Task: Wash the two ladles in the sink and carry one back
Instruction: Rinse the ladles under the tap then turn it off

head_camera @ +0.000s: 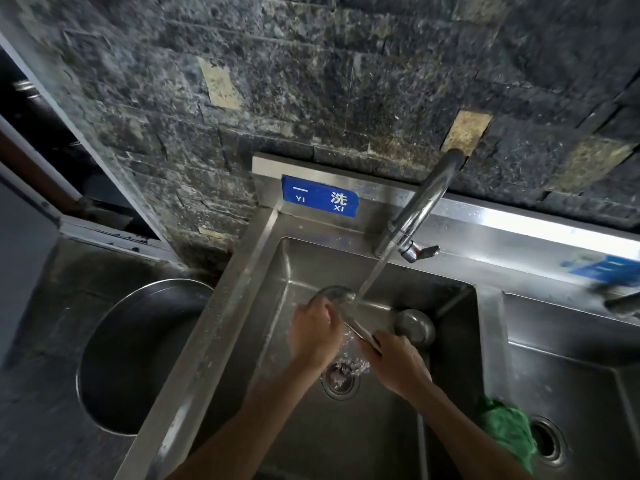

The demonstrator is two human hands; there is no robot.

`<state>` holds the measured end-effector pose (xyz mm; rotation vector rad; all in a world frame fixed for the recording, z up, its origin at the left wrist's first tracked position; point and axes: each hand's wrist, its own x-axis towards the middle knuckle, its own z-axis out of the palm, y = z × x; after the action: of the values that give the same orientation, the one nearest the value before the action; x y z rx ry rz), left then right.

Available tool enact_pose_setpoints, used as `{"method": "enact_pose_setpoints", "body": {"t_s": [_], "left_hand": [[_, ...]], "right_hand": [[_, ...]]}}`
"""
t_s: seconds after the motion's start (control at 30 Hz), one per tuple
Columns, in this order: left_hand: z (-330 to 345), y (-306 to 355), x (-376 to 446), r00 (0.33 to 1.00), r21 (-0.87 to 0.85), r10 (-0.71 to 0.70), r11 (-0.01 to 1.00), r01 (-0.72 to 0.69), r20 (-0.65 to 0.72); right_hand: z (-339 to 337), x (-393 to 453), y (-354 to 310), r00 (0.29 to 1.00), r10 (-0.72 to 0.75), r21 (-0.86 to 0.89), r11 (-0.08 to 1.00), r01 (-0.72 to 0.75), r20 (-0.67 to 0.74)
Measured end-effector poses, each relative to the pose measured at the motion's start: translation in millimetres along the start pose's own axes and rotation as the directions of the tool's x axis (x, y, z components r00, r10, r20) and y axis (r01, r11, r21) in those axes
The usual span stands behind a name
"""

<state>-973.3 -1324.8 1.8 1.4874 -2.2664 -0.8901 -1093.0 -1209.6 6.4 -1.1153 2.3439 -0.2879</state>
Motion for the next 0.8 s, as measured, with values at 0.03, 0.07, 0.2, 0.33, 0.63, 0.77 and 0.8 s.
{"method": "enact_pose_setpoints", "body": {"t_s": [0.03,0.07,0.2,0.33,0.63,0.77,0.8], "left_hand": [[7.9,-3.0,-0.7,0.994,0.070,0.072,0.995,-0.066,-0.085],[15.3,-3.6,-1.3,0.988,0.108,0.115,0.989,-0.104,-0.101],[51.7,-11.1,6.1,0.996,0.066,0.046,0.997,-0.051,0.079],[61.6,-13.1,35.9,0.942,-0.098,-0.190,0.970,0.225,0.278],[74.4,14.4,11.1,0.997,0.075,0.070,0.995,-0.072,0.025],[70.5,-6.1,29.5,0.983,-0.244,0.024,0.970,0.021,0.181],[74.4,-8.3,27.1,0.993,-0.267,-0.032,0.962,0.061,0.111]], "right_hand": [[2.6,-6.8,6.7,1.000,-0.004,0.003,1.000,0.004,0.003],[4.3,-15.1,10.8,1.000,-0.002,0.006,1.000,0.002,0.009],[11.4,-36.1,17.2,1.000,-0.007,-0.023,1.000,0.007,0.013],[5.6,-57.2,22.5,1.000,-0.012,-0.130,0.992,0.010,-0.014],[6.0,-45.3,19.4,1.000,0.011,-0.138,0.990,-0.014,-0.029],[12.9,-48.7,20.6,0.999,0.035,-0.182,0.982,-0.041,-0.035],[14.2,-47.4,17.0,0.998,0.044,-0.184,0.982,-0.050,-0.035]]}}
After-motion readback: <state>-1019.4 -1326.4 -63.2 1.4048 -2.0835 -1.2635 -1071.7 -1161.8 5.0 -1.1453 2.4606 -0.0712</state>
